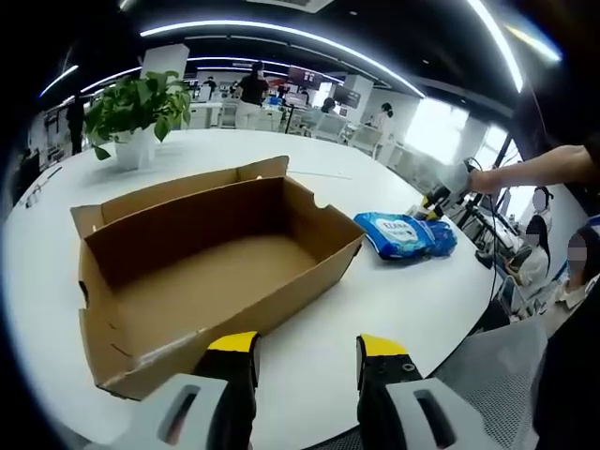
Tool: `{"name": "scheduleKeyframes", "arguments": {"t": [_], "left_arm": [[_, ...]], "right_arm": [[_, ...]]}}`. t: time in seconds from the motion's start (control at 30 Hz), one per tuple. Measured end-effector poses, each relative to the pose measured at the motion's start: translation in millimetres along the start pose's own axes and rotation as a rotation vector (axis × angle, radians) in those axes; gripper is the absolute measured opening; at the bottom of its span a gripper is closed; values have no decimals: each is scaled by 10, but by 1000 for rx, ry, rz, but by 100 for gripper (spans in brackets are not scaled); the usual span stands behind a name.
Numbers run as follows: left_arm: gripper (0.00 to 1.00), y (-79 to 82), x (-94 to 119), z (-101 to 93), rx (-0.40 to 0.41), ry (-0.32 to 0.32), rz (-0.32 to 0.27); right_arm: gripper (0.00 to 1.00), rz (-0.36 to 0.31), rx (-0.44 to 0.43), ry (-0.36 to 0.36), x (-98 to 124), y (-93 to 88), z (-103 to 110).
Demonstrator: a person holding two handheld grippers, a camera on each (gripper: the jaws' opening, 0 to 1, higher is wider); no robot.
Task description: Operate the shoe box by opening the lid, removing the specified soft item, and placing it in the target area until the item is outside and the box remains undamaged.
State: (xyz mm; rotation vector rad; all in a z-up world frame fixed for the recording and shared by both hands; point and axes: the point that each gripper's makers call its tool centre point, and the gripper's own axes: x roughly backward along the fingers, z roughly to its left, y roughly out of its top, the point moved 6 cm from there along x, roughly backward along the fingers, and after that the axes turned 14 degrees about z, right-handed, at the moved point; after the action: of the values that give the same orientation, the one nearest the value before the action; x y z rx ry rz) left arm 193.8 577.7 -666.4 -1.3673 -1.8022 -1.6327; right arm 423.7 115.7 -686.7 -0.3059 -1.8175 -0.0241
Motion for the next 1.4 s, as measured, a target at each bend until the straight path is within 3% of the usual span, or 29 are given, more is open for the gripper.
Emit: {"name": "scheduleKeyframes", "arguments": {"t": [0.9, 1.4], "left_arm": [[41, 6, -3, -41, -8, -43, -9], [41, 14, 24, -33, 7, -75, -38]], "right_arm": [[25, 0, -87, -23, 237, -160, 9], [25, -18, -195, -28, 444, -233, 18]]}}
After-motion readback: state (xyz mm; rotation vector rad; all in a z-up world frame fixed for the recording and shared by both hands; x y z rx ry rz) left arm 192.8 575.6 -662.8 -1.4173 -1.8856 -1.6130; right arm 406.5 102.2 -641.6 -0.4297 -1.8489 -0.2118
